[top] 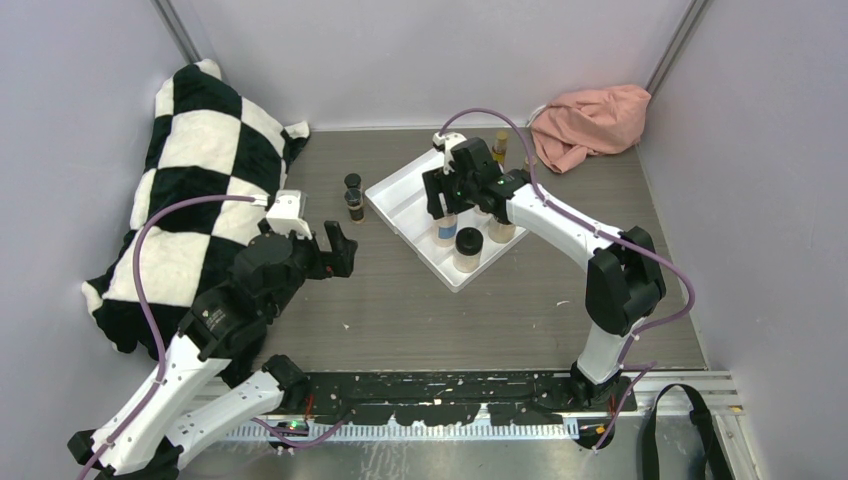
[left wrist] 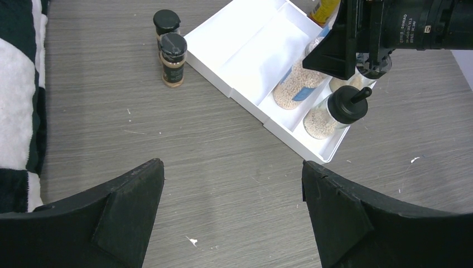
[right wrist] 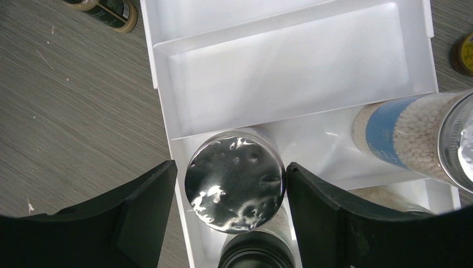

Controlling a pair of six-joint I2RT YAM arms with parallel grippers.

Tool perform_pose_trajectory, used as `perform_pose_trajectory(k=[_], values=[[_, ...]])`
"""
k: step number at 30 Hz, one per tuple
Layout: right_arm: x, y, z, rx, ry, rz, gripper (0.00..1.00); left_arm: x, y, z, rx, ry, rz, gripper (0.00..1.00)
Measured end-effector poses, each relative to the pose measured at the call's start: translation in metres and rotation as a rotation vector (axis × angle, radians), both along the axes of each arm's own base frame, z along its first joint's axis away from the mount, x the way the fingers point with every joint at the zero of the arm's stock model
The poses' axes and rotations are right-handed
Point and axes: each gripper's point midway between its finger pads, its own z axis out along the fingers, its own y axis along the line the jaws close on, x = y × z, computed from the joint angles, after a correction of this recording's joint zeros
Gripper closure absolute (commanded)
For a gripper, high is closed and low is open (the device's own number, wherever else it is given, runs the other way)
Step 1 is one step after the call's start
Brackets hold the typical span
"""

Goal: Organize the condiment bottles
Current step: Place the bottle in the storage box, then pick up the bottle from the center of the board.

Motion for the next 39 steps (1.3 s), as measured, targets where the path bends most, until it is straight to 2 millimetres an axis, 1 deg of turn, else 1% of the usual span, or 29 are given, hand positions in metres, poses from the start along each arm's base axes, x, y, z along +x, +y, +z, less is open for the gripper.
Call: perform_pose_trajectory(k=[4,7,17,21,23,26,28,31,34,37,39], values=[[-0.001,0.001,0.003,0.000,0.001,0.002,0.22,0.000,0.001,0.001,-0.002,-0.003,0.001,0.06],[0.001,0.002,0.013,0.004,-0.008,0.003,0.22,0.000,0.001,0.001,-0.001,-0.003,0.004,0.06],[0.017,0.013,0.067,0.060,-0.107,0.003,0.18,0.000,0.002,0.001,0.001,-0.005,0.011,0.05],[0.028,0.008,0.091,0.055,-0.164,-0.047,0.17,0.001,0.003,0.003,0.003,-0.005,0.015,0.05],[0.035,0.002,0.103,0.045,-0.198,-0.088,0.17,0.002,0.002,0.005,0.001,-0.008,0.016,0.05],[0.046,-0.013,0.118,0.023,-0.246,-0.172,0.17,0.002,0.002,0.006,0.001,-0.007,0.017,0.05],[0.056,-0.030,0.123,0.006,-0.265,-0.244,0.17,0.002,0.002,0.006,0.003,-0.006,0.017,0.05],[0.074,-0.068,0.121,-0.026,-0.270,-0.384,0.17,0.003,0.001,0.006,0.005,-0.002,0.016,0.04],[0.093,-0.109,0.111,-0.058,-0.253,-0.524,0.18,0.003,0.001,0.006,0.006,-0.002,0.017,0.04],[0.107,-0.149,0.090,-0.102,-0.213,-0.645,0.18,0.003,0.001,0.005,0.008,0.000,0.016,0.04],[0.112,-0.168,0.078,-0.123,-0.187,-0.701,0.18,0.004,0.001,0.004,0.009,0.001,0.016,0.04]])
